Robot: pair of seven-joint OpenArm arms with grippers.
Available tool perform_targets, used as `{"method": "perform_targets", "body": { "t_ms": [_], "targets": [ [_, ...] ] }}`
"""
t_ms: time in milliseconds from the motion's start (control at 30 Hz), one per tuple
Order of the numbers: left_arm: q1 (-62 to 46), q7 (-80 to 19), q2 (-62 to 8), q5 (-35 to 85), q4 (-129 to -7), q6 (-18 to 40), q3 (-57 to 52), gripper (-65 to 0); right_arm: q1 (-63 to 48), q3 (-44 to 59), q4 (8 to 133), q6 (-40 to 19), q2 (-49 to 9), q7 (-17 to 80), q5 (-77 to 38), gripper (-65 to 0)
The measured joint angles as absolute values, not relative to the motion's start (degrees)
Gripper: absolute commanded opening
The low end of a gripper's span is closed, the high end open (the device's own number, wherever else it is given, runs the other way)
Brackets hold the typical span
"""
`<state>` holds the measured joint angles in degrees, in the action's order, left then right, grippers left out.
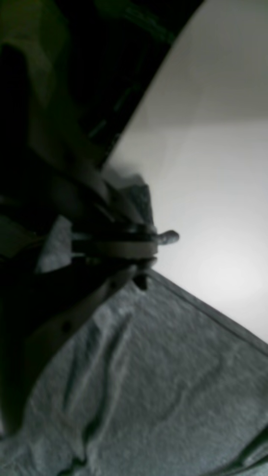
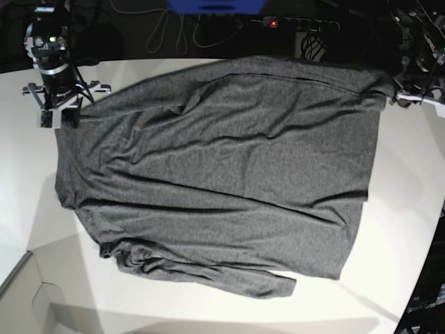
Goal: Layout the t-shirt on the table in an organized manner, then fold the t-shirt properly
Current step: 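Regrasp the shirt edge with the right gripper and pull outward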
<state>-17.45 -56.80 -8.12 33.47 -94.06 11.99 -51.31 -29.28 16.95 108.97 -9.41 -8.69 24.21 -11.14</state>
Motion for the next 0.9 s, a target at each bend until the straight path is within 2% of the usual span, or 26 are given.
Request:
{"method": "perform_targets", "body": {
  "t_ms": [100,200,467,900],
  "targets": [
    [-17.23,-56.75,-8.29,33.28,-93.86,11.97,-49.95,-64.9,-30.0,15.07,108.92,-11.35,-8.71,24.21,-10.85,-64.6],
    [-16.95,-56.75,-8.23,33.67,-93.84,11.99,-49.25,-64.9,-31.24,11.64,108.92,-16.73,-7.73,24.21,-10.9,-64.3],
    [-17.23,-56.82,-8.36,33.5,-93.84,12.01,-49.36,-64.9,-27.75,6.42,102.61,-16.73,-7.66,26.26,-10.74,-64.3],
    [-17.26,-56.99,-7.92,33.65,-93.84,12.01,-49.47,-64.9,-14.15,6.7,84.34,-17.61,-15.66,20.88,-12.43,-64.4]
  ]
}}
